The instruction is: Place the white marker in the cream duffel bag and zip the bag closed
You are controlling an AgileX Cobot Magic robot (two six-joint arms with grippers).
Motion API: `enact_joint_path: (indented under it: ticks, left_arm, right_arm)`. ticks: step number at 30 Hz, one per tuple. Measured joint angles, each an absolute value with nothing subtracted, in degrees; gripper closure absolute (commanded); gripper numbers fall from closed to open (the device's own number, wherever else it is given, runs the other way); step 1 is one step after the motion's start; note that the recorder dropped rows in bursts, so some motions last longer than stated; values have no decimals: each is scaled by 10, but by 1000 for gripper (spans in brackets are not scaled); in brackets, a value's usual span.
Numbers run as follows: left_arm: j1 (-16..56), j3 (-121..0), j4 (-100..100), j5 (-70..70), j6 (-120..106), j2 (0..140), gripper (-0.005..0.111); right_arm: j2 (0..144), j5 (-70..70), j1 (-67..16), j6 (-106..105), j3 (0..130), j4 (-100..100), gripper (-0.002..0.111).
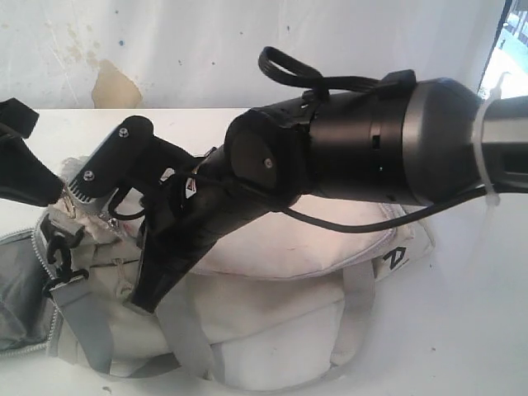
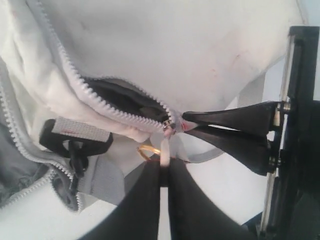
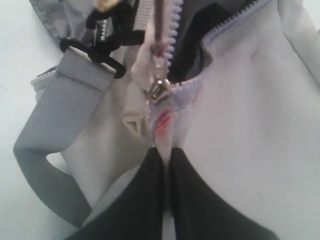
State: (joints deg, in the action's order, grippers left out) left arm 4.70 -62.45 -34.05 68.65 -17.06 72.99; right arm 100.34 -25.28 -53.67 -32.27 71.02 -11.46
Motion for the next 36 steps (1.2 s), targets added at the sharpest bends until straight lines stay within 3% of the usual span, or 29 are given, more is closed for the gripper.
enact_joint_path:
  ticks: [6,10,13,17,19,36]
  left_arm:
    - [47,-649,-209,681,-96,721,107]
    - [47,-648,-247,690,-156,721,106]
    - [47,-612,-291,695,-246,720,95]
    - [47,-545,-386,698,-358,720,65]
    - [47,-515,-417,687,-403,720,59]
    - [47,-370,-597,523,-746,720,51]
  right_arm:
    - [1004,-288,-541,-274,710,-55,108]
    - [1000,-289,-541,-274,709,-51,108]
    - [998,-281,-541,-274,708,-57,108]
    - [997,-278,-541,-272,708,-94,108]
    - [994,-278,-541,-271,708,-100,108]
    - [973,-269,-540,-225,708,-119,108]
